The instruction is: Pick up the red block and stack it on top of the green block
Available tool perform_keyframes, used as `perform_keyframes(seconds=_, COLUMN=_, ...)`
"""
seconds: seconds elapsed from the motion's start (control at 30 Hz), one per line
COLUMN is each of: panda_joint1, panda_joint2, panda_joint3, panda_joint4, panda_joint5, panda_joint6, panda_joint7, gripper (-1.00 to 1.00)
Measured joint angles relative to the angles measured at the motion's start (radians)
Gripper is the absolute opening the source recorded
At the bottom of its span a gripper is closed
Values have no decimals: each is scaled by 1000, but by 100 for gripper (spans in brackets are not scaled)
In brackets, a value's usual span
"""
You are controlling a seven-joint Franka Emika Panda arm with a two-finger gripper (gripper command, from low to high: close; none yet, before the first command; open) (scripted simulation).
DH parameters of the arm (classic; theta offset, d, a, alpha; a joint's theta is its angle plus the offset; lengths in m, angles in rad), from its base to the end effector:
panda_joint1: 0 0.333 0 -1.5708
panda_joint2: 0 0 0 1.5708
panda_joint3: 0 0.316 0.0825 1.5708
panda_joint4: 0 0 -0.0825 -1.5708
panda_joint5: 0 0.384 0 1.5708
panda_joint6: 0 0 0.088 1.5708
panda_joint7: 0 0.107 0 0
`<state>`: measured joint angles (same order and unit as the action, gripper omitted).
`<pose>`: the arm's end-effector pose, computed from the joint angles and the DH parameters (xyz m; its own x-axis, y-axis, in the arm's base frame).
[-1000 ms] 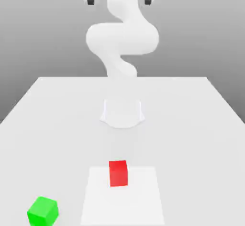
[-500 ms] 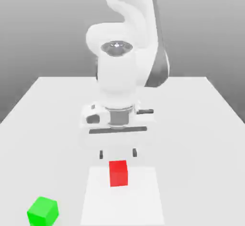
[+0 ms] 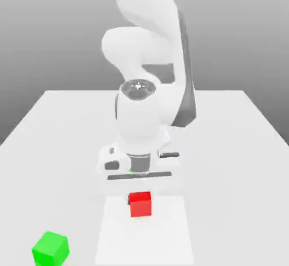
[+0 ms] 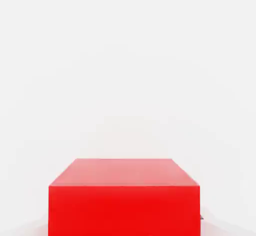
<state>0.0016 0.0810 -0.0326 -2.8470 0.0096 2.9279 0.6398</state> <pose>0.3576 -0.0121 0.1765 0.7775 -0.6289 0.0003 -0.6289 -0.7775 0.0005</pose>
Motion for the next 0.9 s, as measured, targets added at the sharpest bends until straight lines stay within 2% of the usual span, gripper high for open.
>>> perform_keyframes(seconds=0.1, panda_joint1=-6, panda_joint2=-105, panda_joint3=2, panda_joint4=-14, panda_joint5=-13, panda_joint6=-91, panda_joint7=11, gripper=-100)
perform_keyframes(seconds=0.17, panda_joint1=-33, panda_joint2=-105, panda_joint3=-16, panda_joint4=31, panda_joint5=-20, panda_joint6=-136, panda_joint7=61, gripper=-100)
perform_keyframes(seconds=0.37, panda_joint1=-138, panda_joint2=-10, panda_joint3=-56, panda_joint4=239, panda_joint5=-8, panda_joint6=-249, panda_joint7=253, gripper=-100)
perform_keyframes(seconds=0.57, panda_joint1=-198, panda_joint2=100, panda_joint3=-125, panda_joint4=457, panda_joint5=42, panda_joint6=-359, panda_joint7=424, gripper=-100)
perform_keyframes(seconds=0.7, panda_joint1=-226, panda_joint2=228, panda_joint3=-114, panda_joint4=498, panda_joint5=87, panda_joint6=-274, panda_joint7=426, gripper=-100)
perform_keyframes(seconds=0.73, panda_joint1=-232, panda_joint2=258, panda_joint3=-108, panda_joint4=500, panda_joint5=97, panda_joint6=-247, panda_joint7=420, gripper=100)
perform_keyframes(seconds=0.9, panda_joint1=-232, panda_joint2=258, panda_joint3=-108, panda_joint4=500, panda_joint5=97, panda_joint6=-247, panda_joint7=420, gripper=100)
